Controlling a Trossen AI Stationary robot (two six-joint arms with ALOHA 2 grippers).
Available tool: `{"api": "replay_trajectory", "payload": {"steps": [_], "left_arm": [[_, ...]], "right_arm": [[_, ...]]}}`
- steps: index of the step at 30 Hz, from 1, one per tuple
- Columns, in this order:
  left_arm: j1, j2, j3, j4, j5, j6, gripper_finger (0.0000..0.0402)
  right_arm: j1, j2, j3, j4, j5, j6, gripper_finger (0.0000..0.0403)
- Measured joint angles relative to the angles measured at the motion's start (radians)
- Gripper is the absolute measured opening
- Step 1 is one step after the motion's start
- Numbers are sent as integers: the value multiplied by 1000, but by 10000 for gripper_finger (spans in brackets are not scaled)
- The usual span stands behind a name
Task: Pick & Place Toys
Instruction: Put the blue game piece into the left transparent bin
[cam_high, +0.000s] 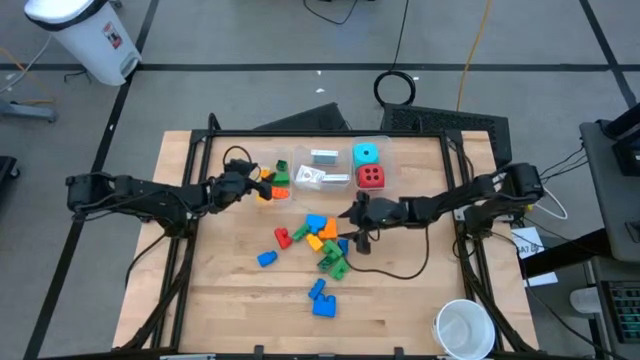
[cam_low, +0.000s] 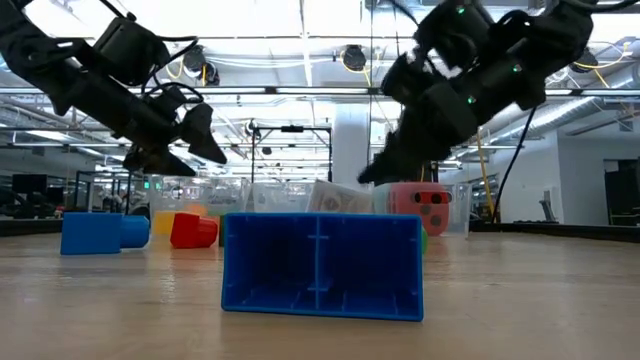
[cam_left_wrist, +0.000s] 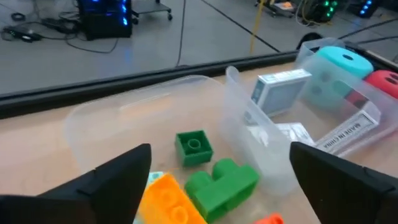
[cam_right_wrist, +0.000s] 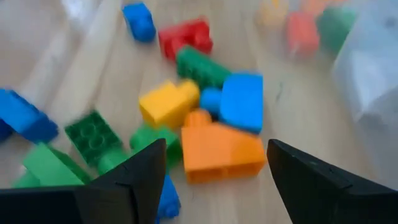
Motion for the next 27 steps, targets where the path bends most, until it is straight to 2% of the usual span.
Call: {"api": "replay_trajectory", "payload": {"steps": [4,10,17,22,27], "left_arm": [[-6,0,0,-4,29,-10,386],[-12,0,0,-2,57,-35,363],[-12,0,0,-3,57,-52,364],[-12,0,0,-2,57,-53,367],[-12,1,0,-3,57,-50,367]], "right_arm": [[32,0,26,-140,0,21,251],[86,0,29,-135,0,142,251],[90,92,34,-115,0,200,251],[76,120,29,-166,9,186,251],[57,73,32,-229,81,169,251]]}}
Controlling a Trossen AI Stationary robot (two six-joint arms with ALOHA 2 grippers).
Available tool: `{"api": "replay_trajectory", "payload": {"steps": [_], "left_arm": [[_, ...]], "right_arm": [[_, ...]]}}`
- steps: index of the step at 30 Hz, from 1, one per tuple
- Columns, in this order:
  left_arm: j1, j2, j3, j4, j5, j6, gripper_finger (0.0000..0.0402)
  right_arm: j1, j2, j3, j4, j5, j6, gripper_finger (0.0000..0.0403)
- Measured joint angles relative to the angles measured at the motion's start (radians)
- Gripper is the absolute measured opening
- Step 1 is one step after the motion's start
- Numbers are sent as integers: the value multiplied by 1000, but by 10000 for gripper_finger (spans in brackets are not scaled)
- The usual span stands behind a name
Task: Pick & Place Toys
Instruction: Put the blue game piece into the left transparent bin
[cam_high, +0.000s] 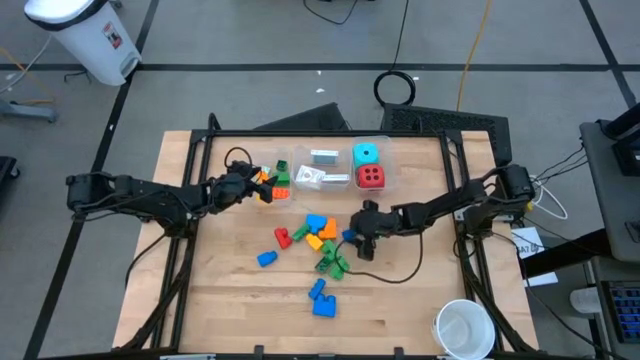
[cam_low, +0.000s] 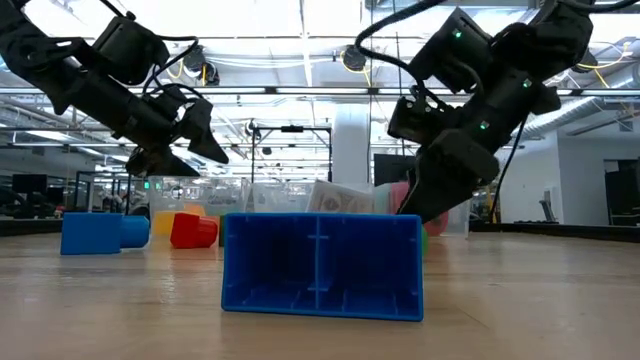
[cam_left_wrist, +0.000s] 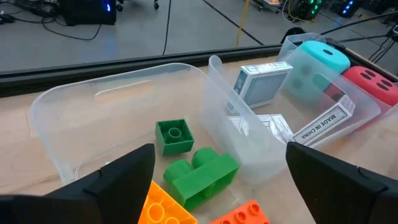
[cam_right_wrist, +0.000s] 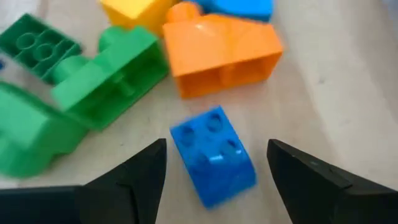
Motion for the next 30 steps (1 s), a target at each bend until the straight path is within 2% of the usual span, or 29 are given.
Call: {"api": "replay_trajectory", "payload": {"steps": [7,14,20,24,30], "left_arm": [[0,0,0,0,0,4,367],[0,0,0,-1,24,-2,367],[-10,0,0,-1,24,-2,367],[-12,0,0,-1,38,-8,367],[-15,0,0,72,214,23,367]], "right_arm": [[0,-14,0,-7,-78,-121,251],[-7,2,-3,-55,-80,-158,231],[-11,2,-17,-48,-85,-177,177],[-11,-1,-17,-51,-88,-185,125],[-13,-102,-7,-131,-77,-207,30]]}}
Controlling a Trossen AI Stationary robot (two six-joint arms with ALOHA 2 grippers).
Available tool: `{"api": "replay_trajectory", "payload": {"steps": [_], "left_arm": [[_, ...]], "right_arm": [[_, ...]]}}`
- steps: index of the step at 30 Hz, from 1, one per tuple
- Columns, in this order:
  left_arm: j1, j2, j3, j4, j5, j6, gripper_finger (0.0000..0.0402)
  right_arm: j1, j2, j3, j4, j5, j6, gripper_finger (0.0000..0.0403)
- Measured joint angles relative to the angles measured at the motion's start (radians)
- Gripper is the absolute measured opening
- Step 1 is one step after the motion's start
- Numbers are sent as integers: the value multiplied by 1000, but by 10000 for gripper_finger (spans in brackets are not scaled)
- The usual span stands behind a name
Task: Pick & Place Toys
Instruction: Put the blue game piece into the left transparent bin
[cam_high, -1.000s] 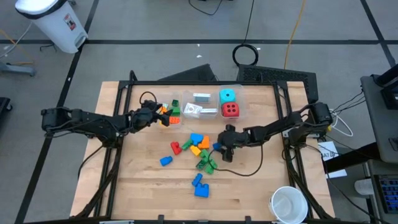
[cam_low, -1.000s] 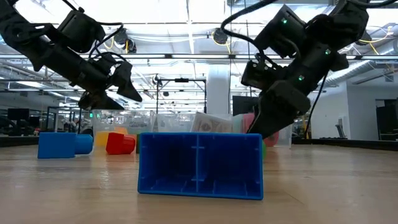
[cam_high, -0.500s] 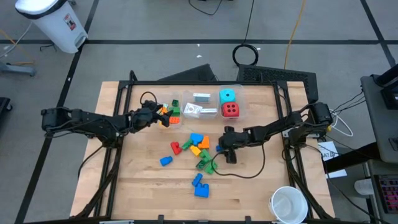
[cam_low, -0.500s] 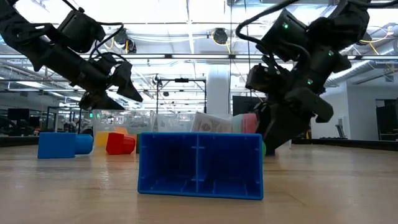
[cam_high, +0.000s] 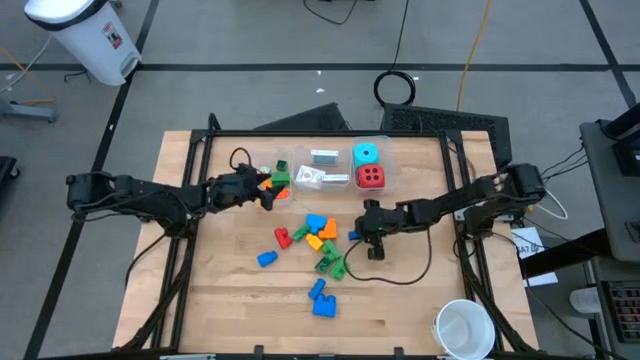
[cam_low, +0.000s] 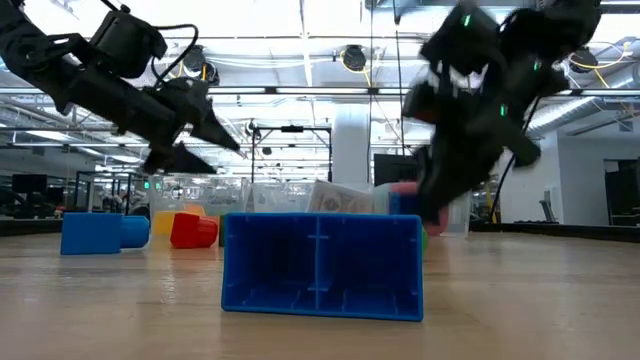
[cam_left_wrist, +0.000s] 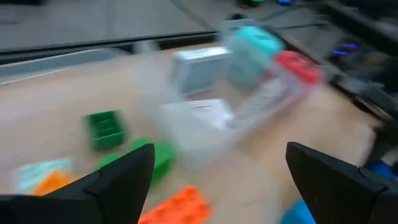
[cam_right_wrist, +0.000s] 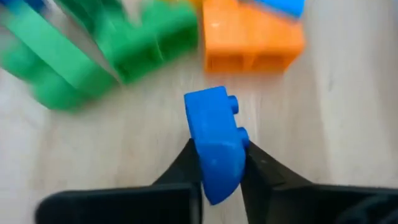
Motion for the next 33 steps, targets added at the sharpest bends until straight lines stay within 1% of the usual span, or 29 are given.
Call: {"api": "replay_trajectory", "payload": {"steps": [1,4,6,10,13,19,24,28,31,33], "left_arm": [[-3,0,0,24,36,18,367],[-34,0,0,107,130,65,367],[-72,0,1,151,158,82,367],[-163,29,46,157,155,142,367],[-228,91,119,168,149,226,367],[-317,287,286,161,89,411,367],[-361,454,442,157,89,558,367],[-368,526,535,126,89,566,367],[-363,542,578,48,89,556,367],[-363,544,595,26,89,556,367]], "right_arm": [[1,-27,3,-2,0,-1,21],[1,-111,4,13,2,8,20],[7,-147,5,70,6,24,20],[40,-167,6,152,55,8,20],[59,-165,5,191,82,-11,20],[70,-155,4,280,88,-29,20],[80,-139,1,267,158,-35,22],[81,-130,1,283,158,-47,26],[81,-128,-1,278,157,-50,23],[80,-130,0,290,158,-50,22]]}}
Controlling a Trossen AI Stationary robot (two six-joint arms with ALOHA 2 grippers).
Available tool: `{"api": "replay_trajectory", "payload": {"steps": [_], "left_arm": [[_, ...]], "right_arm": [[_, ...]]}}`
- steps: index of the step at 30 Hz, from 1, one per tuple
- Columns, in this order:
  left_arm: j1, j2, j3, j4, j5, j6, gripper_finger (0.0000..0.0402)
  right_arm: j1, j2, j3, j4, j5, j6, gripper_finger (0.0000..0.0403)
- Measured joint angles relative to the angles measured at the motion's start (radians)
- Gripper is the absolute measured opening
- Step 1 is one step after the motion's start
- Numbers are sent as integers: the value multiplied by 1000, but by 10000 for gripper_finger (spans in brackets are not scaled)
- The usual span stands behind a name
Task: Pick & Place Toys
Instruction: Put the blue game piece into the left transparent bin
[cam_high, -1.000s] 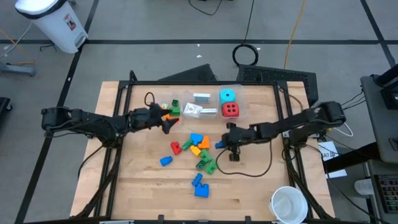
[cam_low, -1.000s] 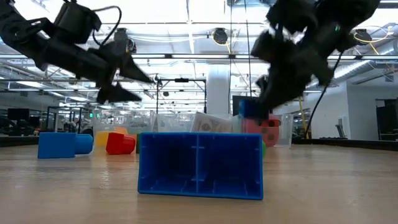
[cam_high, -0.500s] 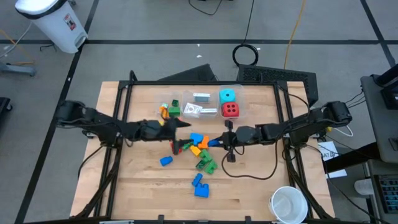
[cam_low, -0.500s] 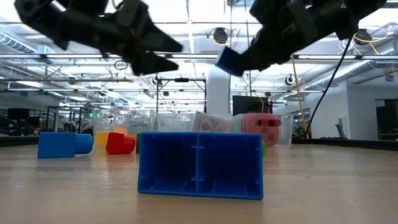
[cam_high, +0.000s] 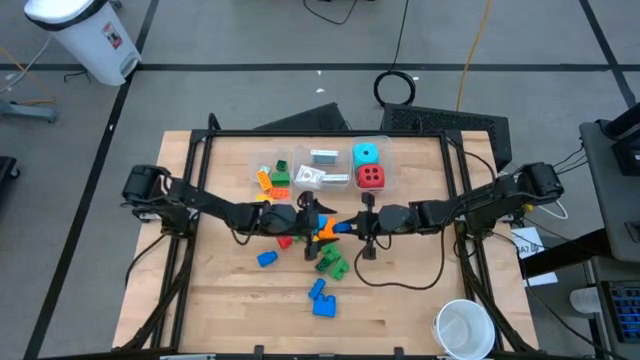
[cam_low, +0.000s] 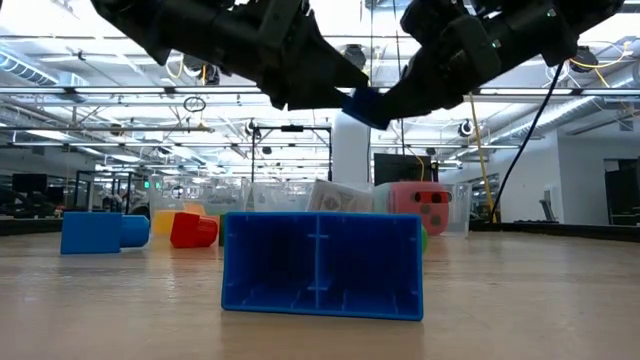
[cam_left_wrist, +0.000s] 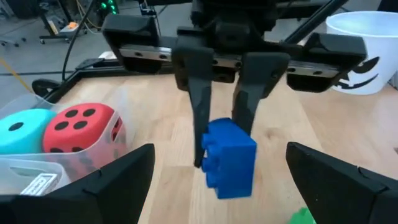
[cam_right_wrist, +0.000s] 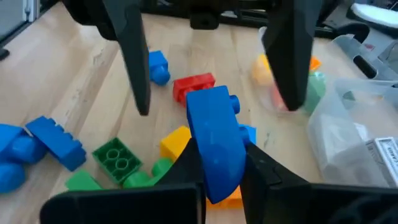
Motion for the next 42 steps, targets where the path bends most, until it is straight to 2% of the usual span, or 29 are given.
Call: {"api": "replay_trajectory", "payload": {"steps": [4,8,13,23,28,30,35,42], "left_arm": [[-1,0,1,-3,2,0,364],[0,0,1,-3,1,-2,336],[0,0,1,5,1,-3,267],[1,-2,1,-17,-10,-12,102],[6,-51,2,-70,-33,-5,100],[6,-104,1,-149,-95,-18,100],[11,-235,-47,-285,-369,-63,100],[83,-412,-279,-284,-534,-211,100]], "right_arm": [[0,1,-1,10,3,0,24],[6,6,-1,84,3,-1,22],[8,33,-1,111,-2,-8,23],[6,39,-1,130,8,-3,33],[5,35,5,117,8,26,68],[5,16,2,69,8,26,87],[7,-48,0,-43,-4,60,132],[8,-95,0,-109,-5,112,161]]}}
